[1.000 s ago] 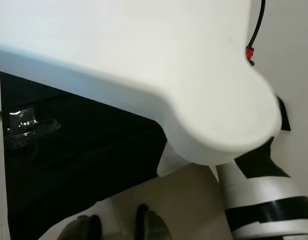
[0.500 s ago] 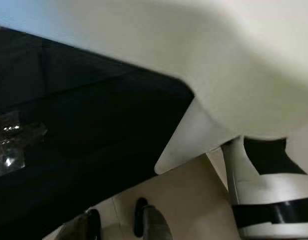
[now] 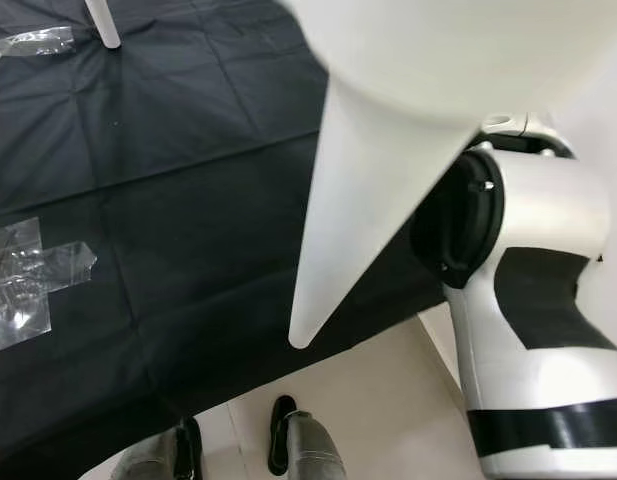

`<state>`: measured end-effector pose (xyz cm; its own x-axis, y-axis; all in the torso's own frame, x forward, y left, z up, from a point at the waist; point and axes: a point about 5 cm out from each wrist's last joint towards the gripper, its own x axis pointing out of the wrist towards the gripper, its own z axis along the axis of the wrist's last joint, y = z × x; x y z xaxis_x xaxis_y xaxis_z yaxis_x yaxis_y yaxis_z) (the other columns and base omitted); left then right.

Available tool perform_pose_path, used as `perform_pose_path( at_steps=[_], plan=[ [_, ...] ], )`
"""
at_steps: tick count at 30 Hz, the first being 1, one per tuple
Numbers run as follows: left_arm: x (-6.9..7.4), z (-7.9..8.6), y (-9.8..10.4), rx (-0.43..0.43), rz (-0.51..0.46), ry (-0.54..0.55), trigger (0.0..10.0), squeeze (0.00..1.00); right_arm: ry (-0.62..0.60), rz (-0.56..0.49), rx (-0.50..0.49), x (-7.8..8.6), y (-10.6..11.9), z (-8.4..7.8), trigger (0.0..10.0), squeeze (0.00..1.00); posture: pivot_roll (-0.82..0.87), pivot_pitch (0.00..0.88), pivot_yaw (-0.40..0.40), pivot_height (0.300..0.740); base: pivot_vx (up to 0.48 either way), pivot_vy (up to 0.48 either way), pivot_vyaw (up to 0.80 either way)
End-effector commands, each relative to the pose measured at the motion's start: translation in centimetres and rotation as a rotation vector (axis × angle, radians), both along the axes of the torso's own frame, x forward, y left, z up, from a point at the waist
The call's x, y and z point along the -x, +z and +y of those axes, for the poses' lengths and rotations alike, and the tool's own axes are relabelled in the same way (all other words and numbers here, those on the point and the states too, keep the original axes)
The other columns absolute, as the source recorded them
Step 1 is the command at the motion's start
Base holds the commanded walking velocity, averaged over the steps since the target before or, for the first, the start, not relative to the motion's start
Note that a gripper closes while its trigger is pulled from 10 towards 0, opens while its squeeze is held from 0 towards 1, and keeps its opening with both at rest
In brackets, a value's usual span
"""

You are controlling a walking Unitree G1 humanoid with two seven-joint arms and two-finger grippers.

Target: Building children table

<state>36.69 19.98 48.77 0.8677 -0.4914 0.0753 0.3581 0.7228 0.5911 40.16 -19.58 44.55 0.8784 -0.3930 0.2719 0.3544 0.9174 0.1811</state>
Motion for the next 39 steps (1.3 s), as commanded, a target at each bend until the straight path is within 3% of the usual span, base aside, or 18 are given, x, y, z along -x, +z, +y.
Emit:
perform_pose_path(
  at_steps=[1, 8, 15, 20, 24, 28, 38, 39],
  plan=[
    [1.6, 1.0, 2.7, 0.038, -0.123, 0.02, 10.0, 0.0, -0.106, -0.138, -0.066, 1.9, 2.8, -3.1, 10.0, 0.0, 0.04, 0.125, -0.058, 0.74, 0.416, 0.0, 0.0],
    [1.0, 0.1, 2.1, 0.0, -0.11, 0.017, 10.0, 0.0, -0.137, -0.118, -0.044, 2.0, 2.4, -4.5, 10.0, 0.0, 0.05, 0.128, -0.049, 0.74, 0.47, 0.0, -0.72],
    [1.0, -0.2, 2.4, 0.007, -0.132, 0.036, 10.0, 0.0, -0.115, -0.117, -0.045, 1.8, 2.2, -4.2, 10.0, 0.0, 0.05, 0.132, -0.045, 0.74, 0.48, 0.0, -0.11],
    [0.8, -0.1, 2.3, 0.048, -0.14, 0.067, 10.0, 0.0, -0.082, -0.082, 0.023, 1.2, 1.6, -2.9, 10.0, 0.0, 0.06, 0.148, -0.047, 0.74, 0.0, 0.0, 0.0],
    [0.6, 0.0, 2.0, 0.03, -0.138, 0.071, 10.0, 0.0, -0.043, -0.048, 0.042, 0.7, 0.9, -2.0, 10.0, 0.0, 0.06, 0.151, -0.046, 0.74, 0.0, 0.0, 0.0],
    [0.2, -0.1, 0.9, -0.011, -0.059, 0.038, 10.0, 0.0, 0.049, 0.065, 0.128, -0.6, -1.5, -0.2, 10.0, 0.0, 0.06, 0.154, -0.047, 0.74, 0.0, 0.0, 0.0],
    [-0.3, -0.3, -1.1, -0.075, 0.055, -0.056, 10.0, 0.0, 0.144, 0.193, 0.177, -1.8, -5.0, 1.5, 10.0, 0.0, 0.05, 0.168, -0.053, 0.74, 0.0, 0.0, 0.0],
    [-0.4, -0.4, -1.7, -0.093, 0.085, -0.075, 10.0, 0.0, 0.166, 0.215, 0.189, -1.9, -5.6, 1.8, 10.0, 0.43, 0.05, 0.168, -0.053, 0.74, 0.0, 0.0, 0.0]
  ],
)
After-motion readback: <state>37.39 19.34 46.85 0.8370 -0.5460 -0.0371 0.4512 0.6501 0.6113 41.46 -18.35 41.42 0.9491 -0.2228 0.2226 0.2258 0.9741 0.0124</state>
